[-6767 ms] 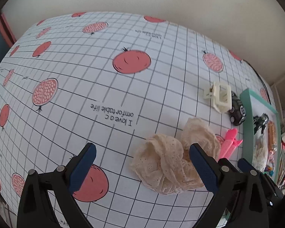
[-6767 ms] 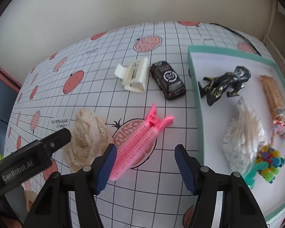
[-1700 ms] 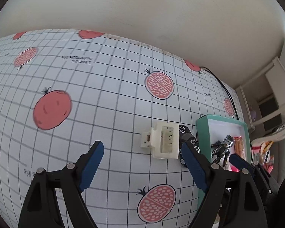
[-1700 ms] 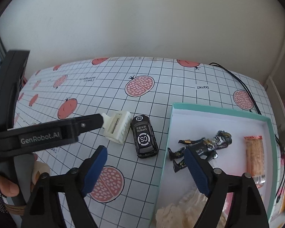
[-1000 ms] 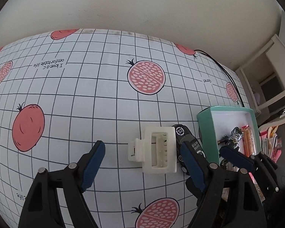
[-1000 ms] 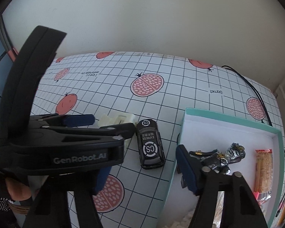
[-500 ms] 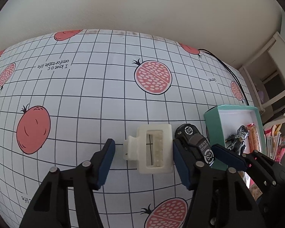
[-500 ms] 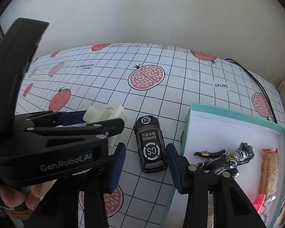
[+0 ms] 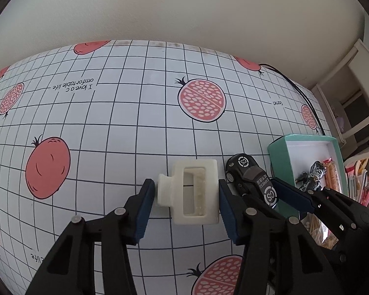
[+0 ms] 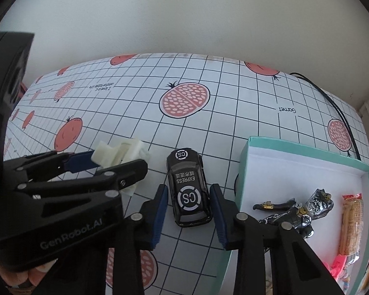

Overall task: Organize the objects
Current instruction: 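Close the left gripper on the white hair clip while the right grips the black toy car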

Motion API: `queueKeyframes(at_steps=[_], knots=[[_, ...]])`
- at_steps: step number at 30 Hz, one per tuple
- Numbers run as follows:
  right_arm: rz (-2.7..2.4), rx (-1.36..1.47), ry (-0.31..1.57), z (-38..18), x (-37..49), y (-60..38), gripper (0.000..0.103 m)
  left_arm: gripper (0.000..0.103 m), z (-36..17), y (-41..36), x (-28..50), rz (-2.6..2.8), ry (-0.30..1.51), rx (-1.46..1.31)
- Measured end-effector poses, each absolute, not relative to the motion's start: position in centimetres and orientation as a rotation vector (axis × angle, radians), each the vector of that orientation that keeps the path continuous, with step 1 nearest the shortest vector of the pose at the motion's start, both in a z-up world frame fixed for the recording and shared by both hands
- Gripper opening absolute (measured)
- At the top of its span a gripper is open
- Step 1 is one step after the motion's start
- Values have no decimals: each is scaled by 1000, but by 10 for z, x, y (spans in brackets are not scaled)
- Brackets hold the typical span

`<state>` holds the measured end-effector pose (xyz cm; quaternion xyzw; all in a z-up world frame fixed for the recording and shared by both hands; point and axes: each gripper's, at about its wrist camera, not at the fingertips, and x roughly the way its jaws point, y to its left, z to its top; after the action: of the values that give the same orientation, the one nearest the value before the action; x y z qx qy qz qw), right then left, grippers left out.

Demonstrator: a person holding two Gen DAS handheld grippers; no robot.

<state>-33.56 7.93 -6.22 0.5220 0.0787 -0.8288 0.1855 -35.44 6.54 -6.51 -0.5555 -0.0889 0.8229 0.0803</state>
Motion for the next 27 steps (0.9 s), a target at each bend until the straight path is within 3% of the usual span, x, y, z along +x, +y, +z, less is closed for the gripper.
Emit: queueKeyframes(at_steps=[13, 27], knots=[[-2309, 1507, 146, -57, -332, 86, 33, 47, -56, 58, -344, 2469, -307, -1698], [-2349, 1465, 46, -16, -307, 109, 33, 47, -25, 49, -314, 2507, -427, -1699]])
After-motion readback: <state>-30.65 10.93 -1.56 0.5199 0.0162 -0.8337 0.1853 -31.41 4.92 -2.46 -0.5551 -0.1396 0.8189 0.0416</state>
